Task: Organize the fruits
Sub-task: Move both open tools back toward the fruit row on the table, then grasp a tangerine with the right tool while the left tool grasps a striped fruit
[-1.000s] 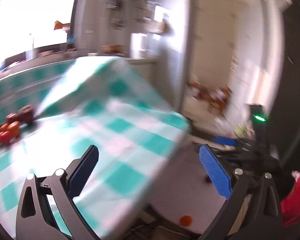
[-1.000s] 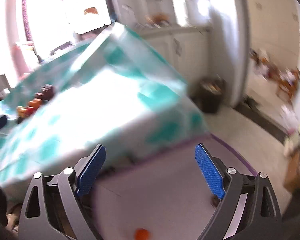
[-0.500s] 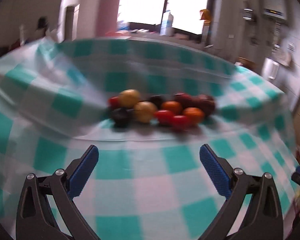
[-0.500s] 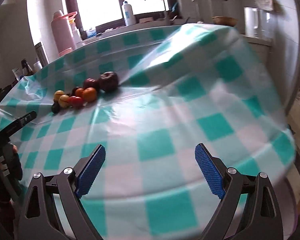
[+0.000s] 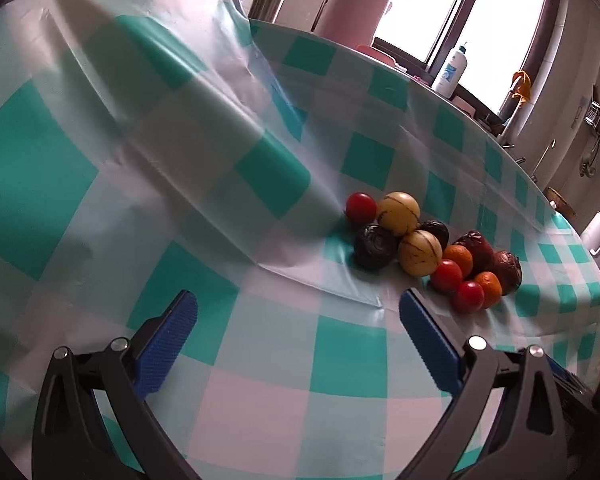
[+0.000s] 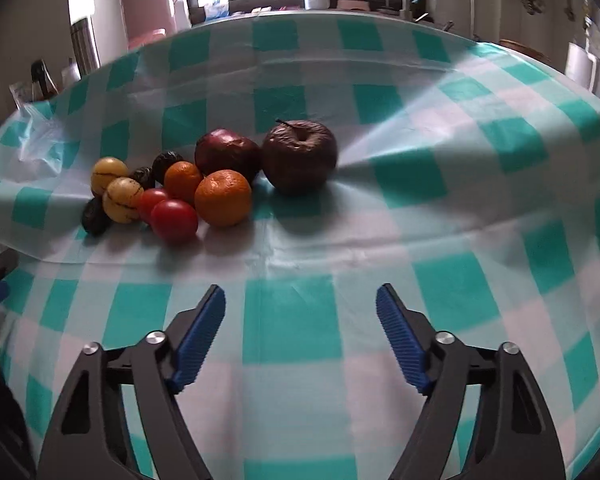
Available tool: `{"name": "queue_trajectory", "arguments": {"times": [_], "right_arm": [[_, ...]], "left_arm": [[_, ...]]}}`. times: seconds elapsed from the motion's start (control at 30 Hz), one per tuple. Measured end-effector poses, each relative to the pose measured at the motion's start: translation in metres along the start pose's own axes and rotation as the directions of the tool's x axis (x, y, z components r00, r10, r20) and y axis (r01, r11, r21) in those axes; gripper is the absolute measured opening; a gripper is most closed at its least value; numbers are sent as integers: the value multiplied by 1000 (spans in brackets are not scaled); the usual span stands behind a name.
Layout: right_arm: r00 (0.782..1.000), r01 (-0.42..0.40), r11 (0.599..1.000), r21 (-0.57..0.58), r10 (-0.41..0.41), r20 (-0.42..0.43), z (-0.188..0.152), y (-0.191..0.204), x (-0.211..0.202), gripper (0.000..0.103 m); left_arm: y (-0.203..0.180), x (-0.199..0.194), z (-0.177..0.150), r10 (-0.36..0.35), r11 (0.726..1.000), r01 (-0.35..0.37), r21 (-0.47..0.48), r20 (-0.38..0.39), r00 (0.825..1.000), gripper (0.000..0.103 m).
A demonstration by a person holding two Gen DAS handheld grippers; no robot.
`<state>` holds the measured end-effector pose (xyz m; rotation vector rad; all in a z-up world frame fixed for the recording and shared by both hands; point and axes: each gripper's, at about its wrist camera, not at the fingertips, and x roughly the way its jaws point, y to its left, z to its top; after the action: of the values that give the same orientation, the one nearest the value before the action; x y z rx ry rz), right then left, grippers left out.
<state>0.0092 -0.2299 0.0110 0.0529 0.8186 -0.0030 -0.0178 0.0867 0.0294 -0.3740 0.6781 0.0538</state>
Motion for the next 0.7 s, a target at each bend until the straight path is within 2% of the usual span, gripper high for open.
{"name": "queue_trajectory", "arguments": {"times": [0.13,0.23,0.4,0.57,0.7], "right_arm": [[997,21,994,-103,-28,-72,17,22,32,56],[996,35,989,-141,-46,-72,33,34,43,53],[996,15,979,-204,-33,-86,53,58,63,46],[996,4,978,-206,-22,-82,64,62,74,45],[994,-59,982,-181,41,-99,69,51,80,45]], "left_arm": [[5,4,1,-3,999,2,-40,-20,1000,101],[9,6,1,-5,997,3,-73,-34,999,101],[9,5,0,-3,997,0,-81,-38,999,101],[3,5,-2,1,999,-3,-48,-36,999,101],[1,5,-2,2,999,-3,-41,-35,999,101]]}}
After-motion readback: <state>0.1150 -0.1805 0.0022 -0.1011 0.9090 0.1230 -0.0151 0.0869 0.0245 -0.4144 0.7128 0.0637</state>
